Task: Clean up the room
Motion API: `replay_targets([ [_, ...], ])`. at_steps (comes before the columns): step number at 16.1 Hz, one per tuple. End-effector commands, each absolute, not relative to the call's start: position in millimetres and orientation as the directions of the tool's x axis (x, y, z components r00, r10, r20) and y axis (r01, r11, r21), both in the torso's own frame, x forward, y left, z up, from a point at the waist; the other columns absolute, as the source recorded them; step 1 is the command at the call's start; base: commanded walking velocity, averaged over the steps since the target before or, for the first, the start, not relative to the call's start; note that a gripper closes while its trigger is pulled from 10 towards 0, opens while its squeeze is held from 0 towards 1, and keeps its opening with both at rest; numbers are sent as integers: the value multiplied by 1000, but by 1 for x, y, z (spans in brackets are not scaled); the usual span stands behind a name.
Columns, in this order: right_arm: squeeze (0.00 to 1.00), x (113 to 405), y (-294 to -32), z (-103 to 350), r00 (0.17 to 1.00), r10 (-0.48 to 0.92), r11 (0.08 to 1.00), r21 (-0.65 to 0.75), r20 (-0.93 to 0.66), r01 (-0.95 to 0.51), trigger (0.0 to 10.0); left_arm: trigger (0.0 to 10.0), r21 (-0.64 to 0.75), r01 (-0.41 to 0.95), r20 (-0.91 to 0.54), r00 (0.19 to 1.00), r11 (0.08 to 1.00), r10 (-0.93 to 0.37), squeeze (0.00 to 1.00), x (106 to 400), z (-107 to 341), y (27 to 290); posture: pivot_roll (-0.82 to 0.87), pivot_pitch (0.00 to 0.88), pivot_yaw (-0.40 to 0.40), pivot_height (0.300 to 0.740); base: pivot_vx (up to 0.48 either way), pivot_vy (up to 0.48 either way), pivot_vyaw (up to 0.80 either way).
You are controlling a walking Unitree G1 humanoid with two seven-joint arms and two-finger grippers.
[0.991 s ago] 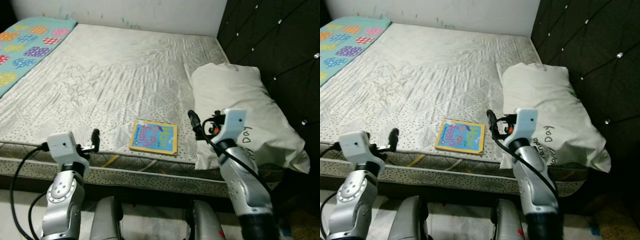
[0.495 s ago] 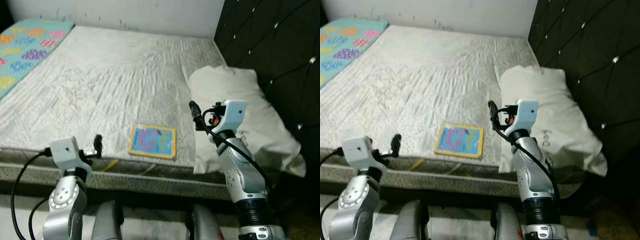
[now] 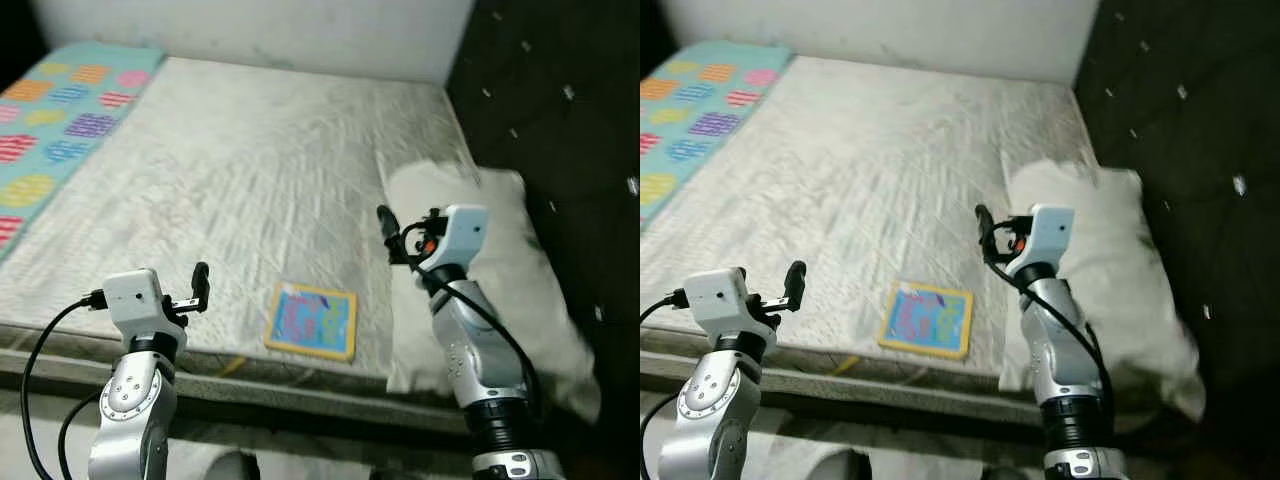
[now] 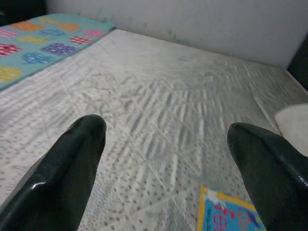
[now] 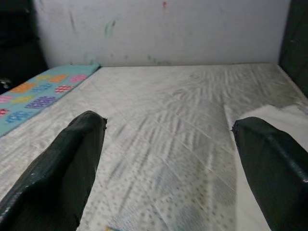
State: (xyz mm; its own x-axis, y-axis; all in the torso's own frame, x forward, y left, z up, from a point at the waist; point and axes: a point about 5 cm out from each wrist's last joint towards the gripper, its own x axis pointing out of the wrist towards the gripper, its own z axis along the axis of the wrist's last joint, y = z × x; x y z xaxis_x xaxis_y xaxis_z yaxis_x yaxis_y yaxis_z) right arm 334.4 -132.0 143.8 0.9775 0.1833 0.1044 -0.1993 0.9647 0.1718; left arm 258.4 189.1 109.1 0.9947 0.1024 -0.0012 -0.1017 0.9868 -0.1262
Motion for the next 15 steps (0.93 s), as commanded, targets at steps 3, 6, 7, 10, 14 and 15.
replay_targets([
  [3,0,339,-132,138,979,175,970,151,100,-188,10000,10000,-107,-93,-14,996,990,93,0,267,99,182,29,0,-23,740,0,0,0],
  [6,0,339,-134,134,980,171,973,139,97,-184,10000,10000,-102,-97,-16,995,990,96,0,269,96,181,30,0,-28,740,0,0,0],
  [7,0,339,-134,134,980,171,973,138,97,-184,10000,10000,-102,-97,-15,995,990,96,0,270,96,181,30,0,-28,740,0,0,0],
  [10,0,321,-150,105,987,158,985,66,10,-158,10000,10000,-8,-123,20,992,992,123,0,259,94,193,34,0,-45,740,0,0,0],
  [14,0,302,-139,92,977,207,976,83,-44,-203,10000,10000,-32,-97,-18,995,995,96,0,241,88,192,28,0,-30,740,0,0,0],
  [15,0,300,-139,93,978,206,976,87,-41,-202,10000,10000,-47,-93,-14,996,995,92,0,240,90,189,23,0,-31,740,0,0,0],
])
